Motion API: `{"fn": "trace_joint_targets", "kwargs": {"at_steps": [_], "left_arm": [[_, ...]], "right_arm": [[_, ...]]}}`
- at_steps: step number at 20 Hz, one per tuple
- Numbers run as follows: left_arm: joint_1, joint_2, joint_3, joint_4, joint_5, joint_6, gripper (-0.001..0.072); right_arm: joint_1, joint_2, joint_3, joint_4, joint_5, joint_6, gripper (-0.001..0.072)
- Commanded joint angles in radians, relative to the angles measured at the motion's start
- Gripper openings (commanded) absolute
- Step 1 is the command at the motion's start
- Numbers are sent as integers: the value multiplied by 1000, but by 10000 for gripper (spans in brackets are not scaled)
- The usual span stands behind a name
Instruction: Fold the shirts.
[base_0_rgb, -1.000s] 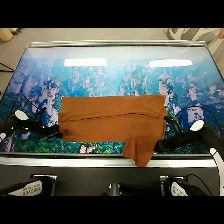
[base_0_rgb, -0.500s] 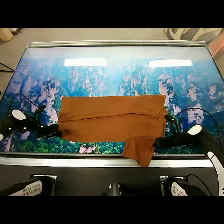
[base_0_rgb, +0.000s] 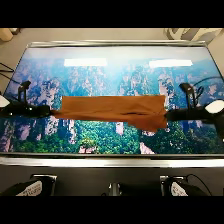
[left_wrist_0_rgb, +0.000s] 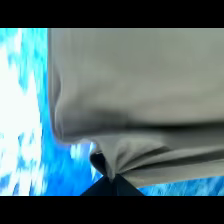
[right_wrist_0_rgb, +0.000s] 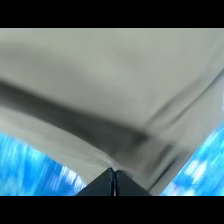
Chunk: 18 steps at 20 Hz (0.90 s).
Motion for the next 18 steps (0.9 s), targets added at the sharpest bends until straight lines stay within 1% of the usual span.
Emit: {"fn": "trace_joint_targets", "kwargs": {"at_steps": [1,3,6,7,9,11,12,13,14,15,16,17,18], "left_arm": [[-10,-145,120,-79,84,-6,21],[-10,-277,206,-116,76,-8,21],[-10,-430,315,-119,51,-66,22],[-10,-463,328,-118,35,-76,21],[-10,-515,329,-98,14,-133,21],[-18,-551,329,-97,-11,-135,22],[-20,-560,329,-98,-26,-135,36],[-19,-561,331,-109,-35,-135,187],[-12,-560,348,-108,-59,-135,476],[3,-560,380,-107,-100,-134,587],[23,-555,420,-108,-138,-134,588],[39,-544,456,-108,-168,-134,587],[54,-526,492,-108,-196,-135,587]], "right_arm": [[15,-175,148,98,-135,-14,19],[53,-291,207,119,-197,-19,19],[90,-412,273,126,-274,-6,19],[89,-442,286,126,-281,18,19],[88,-476,288,126,-282,34,20],[88,-492,288,125,-259,34,21],[88,-492,289,125,-259,29,23],[85,-486,293,126,-255,29,63],[75,-474,303,124,-233,13,268],[59,-454,318,117,-186,-27,594],[34,-432,331,77,-131,-58,708],[4,-419,338,14,-85,-47,711],[-37,-417,339,-42,-33,-10,714]]}}
